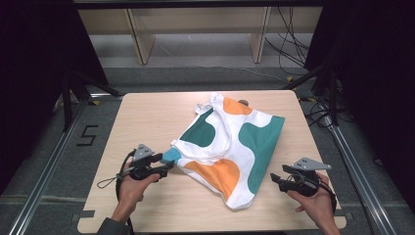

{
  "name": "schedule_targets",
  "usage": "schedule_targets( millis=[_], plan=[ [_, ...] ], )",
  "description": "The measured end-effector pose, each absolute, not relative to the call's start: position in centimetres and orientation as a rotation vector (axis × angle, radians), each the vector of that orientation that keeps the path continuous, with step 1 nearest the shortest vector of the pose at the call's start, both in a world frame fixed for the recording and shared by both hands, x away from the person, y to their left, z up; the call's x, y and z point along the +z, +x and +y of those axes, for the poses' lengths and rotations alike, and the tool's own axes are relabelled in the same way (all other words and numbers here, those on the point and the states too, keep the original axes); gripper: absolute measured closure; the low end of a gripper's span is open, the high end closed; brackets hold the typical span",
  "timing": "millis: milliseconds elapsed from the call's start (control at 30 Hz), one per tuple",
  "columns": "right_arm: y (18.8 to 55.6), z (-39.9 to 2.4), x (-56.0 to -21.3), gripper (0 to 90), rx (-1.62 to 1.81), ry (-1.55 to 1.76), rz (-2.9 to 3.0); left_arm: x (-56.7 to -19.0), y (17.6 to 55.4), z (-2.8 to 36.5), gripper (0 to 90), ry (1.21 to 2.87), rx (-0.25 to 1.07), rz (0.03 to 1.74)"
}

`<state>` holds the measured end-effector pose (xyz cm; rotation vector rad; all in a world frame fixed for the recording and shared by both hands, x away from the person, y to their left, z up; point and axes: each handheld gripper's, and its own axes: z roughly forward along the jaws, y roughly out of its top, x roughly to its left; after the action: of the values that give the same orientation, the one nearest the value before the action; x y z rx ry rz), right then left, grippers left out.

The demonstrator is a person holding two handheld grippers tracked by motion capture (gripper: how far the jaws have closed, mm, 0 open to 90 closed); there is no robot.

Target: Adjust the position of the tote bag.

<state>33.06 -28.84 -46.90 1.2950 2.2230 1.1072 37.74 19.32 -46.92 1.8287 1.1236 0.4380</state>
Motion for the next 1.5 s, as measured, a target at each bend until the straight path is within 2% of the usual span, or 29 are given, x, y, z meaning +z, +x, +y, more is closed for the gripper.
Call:
schedule_targets(
  millis=[67,233,300,333,367,400,633,700,800,1000,1133,1267,1333,1367,1400,1433,1500],
  plan=[
    [32.7,-28.6,-47.2,41.1,1.111,1.236,2.259,-47.3,38.5,19.9,36.5,1.816,0.411,1.166],
    [31.4,-27.1,-47.4,40.4,1.125,1.196,2.320,-48.9,40.0,20.6,35.5,1.868,0.313,1.204],
    [31.0,-26.5,-47.5,39.7,1.124,1.202,2.333,-49.3,40.2,20.3,42.0,1.816,0.262,1.210],
    [30.8,-26.2,-47.6,39.3,1.123,1.203,2.339,-49.4,40.2,20.3,49.1,1.819,0.258,1.188],
    [30.9,-26.1,-47.7,39.1,1.121,1.181,2.356,-49.3,40.1,20.2,52.2,1.853,0.291,1.157],
    [30.6,-25.7,-47.8,38.9,1.109,1.175,2.368,-49.3,40.1,20.1,60.2,1.875,0.307,1.145],
    [30.4,-24.9,-48.2,38.5,1.071,1.192,2.415,-49.4,39.2,20.0,68.9,1.962,0.342,1.088],
    [30.4,-24.8,-48.4,38.4,1.071,1.197,2.424,-49.4,38.5,19.5,76.1,1.953,0.334,1.075],
    [30.3,-24.5,-49.0,37.0,1.082,1.212,2.410,-49.3,37.0,18.9,78.5,2.013,0.345,1.012],
    [30.2,-24.9,-49.3,33.2,1.009,1.342,2.447,-49.4,34.6,17.8,79.9,2.027,0.320,0.955],
    [29.8,-25.8,-49.5,35.4,1.029,1.457,2.429,-49.4,33.6,17.9,80.1,2.057,0.300,0.920],
    [29.8,-26.1,-49.6,43.0,0.983,1.548,2.457,-49.5,32.8,17.3,80.2,2.053,0.297,0.909],
    [30.1,-26.3,-49.9,49.6,1.021,1.454,2.427,-49.4,32.6,17.1,80.3,2.077,0.307,0.861],
    [30.2,-26.4,-50.1,58.4,1.046,1.416,2.390,-49.5,32.2,16.8,80.7,2.084,0.290,0.865],
    [30.2,-26.4,-50.1,58.4,1.046,1.416,2.390,-49.5,32.2,16.8,81.0,2.084,0.290,0.865],
    [30.4,-26.6,-49.8,71.8,1.037,1.388,2.411,-49.5,32.1,16.4,81.0,2.056,0.274,0.878],
    [30.9,-27.0,-49.6,77.0,1.008,1.298,2.408,-49.5,31.8,16.0,81.4,2.071,0.256,0.851]
  ],
)
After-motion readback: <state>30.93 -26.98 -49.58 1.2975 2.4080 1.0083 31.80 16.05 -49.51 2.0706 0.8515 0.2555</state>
